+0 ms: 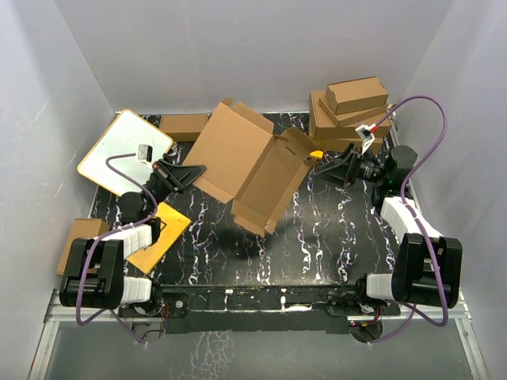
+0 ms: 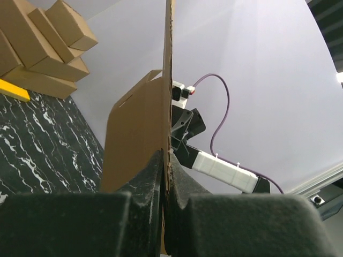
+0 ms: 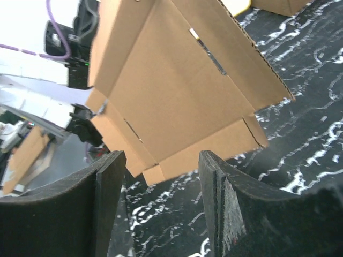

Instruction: Fold the paper box

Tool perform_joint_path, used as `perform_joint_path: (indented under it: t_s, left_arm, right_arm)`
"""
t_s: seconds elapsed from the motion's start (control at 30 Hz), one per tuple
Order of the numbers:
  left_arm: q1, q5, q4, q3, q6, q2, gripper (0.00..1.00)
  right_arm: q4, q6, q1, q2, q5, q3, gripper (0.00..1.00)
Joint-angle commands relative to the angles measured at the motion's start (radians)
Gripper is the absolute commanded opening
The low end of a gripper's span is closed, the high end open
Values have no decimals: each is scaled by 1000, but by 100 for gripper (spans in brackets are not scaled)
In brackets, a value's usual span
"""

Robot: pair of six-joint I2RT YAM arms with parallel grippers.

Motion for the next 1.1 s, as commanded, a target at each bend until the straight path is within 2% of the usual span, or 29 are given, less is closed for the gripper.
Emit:
perform_joint_path:
  t_s: [0.0,0.1,0.2,0.27,0.47,0.63,0.87,0.97,1.07]
  left_arm:
    - [3,-12,120,-15,27,-18,0]
    - [3,21,-68,-16,147,-41,0]
    - [4,44,-341,-12,321,-87,0]
    - [4,53,-512,-6,423,-112,0]
    - [4,73,-770,12,613,-126,0]
    - [3,94,-864,35,732,-146,0]
    - [3,150,-1012,110,938,-197,0]
    - [3,174,-1002,118,973,-215,0]
    - [2,198,-995,128,988,-223,0]
  right_arm:
    - [-241,-267,-4,-9,89,33,60]
    - [-418,-449,-6,-17,135,53,59]
    - [-536,-622,-7,-27,185,69,62]
    - [-565,-695,-6,-23,184,74,67]
    - [-595,-863,-6,-20,185,63,82]
    - [-538,-967,-5,-33,128,-11,98]
    - [-589,-1096,31,21,105,0,99]
    - [-692,-1185,84,95,149,60,99]
    - [-705,-1170,140,147,244,102,99]
